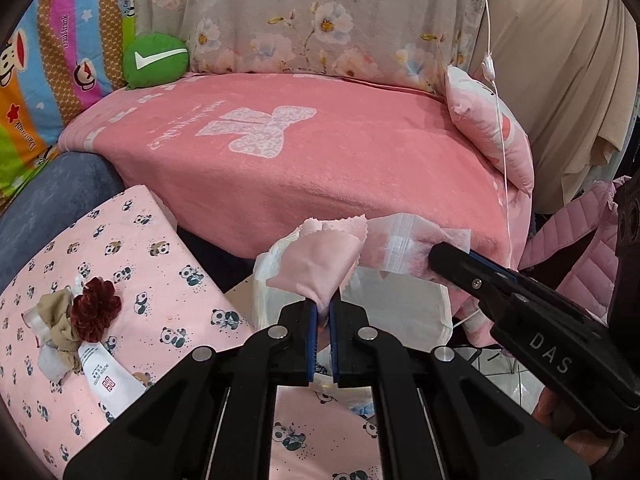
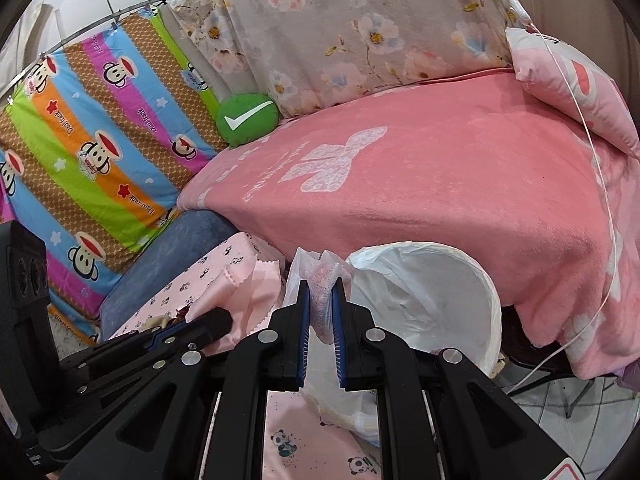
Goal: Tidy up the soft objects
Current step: 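Open both tools to drop the pink cloth and bag into the bin, then move both open tools back over the remaining cloth pile, then grasp the grey rolled sock with the left tool while the right tool grasps the tan cloth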
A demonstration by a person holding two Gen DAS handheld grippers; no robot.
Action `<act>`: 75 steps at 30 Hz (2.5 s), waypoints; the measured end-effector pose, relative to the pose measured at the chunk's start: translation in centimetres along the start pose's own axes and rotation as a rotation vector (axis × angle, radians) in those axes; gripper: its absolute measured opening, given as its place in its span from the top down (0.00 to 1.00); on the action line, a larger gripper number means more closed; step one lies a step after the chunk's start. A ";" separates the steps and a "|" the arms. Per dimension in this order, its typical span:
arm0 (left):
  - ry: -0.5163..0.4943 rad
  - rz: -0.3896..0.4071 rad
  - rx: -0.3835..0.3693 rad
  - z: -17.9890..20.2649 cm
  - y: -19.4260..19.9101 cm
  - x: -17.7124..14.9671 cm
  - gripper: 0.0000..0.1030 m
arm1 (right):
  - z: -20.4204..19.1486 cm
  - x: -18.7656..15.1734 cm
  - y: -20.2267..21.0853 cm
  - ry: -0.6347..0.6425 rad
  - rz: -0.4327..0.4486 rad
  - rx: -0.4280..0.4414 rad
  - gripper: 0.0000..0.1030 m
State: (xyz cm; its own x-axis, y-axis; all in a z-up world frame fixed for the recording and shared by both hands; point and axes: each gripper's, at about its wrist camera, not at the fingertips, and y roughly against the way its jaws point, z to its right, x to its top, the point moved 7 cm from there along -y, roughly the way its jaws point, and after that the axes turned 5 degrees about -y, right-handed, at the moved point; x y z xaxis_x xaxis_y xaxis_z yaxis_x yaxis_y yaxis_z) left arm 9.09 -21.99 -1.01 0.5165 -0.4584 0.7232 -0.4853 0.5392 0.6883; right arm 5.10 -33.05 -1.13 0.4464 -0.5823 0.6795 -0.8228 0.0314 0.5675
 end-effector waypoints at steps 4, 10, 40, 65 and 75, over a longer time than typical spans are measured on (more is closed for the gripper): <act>-0.012 -0.021 -0.003 0.7 -0.9 -0.1 0.95 | 1.2 0.1 -0.5 -0.012 -0.002 -0.018 0.87; 0.014 -0.048 0.024 0.3 -2.0 -0.7 0.44 | 1.8 -0.1 -1.1 -0.025 -0.005 -0.032 0.74; 0.171 -0.011 0.167 -8.0 2.5 -4.2 0.39 | -5.1 -2.9 -1.2 0.093 -0.049 0.005 0.68; 0.405 -0.041 0.341 -20.5 7.7 -12.7 0.39 | -17.0 -10.5 -3.8 0.279 -0.189 0.095 0.66; 0.519 -0.057 0.413 -25.9 8.9 -15.7 0.32 | -21.2 -13.8 -6.0 0.337 -0.254 0.130 0.66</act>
State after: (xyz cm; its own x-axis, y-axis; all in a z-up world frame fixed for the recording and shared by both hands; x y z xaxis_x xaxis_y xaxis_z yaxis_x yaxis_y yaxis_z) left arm 14.92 8.28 -7.72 0.7716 -0.0230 0.6357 -0.6245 0.1620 0.7640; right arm 11.31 -8.00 -4.04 0.7120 -0.2600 0.6522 -0.7001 -0.1930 0.6874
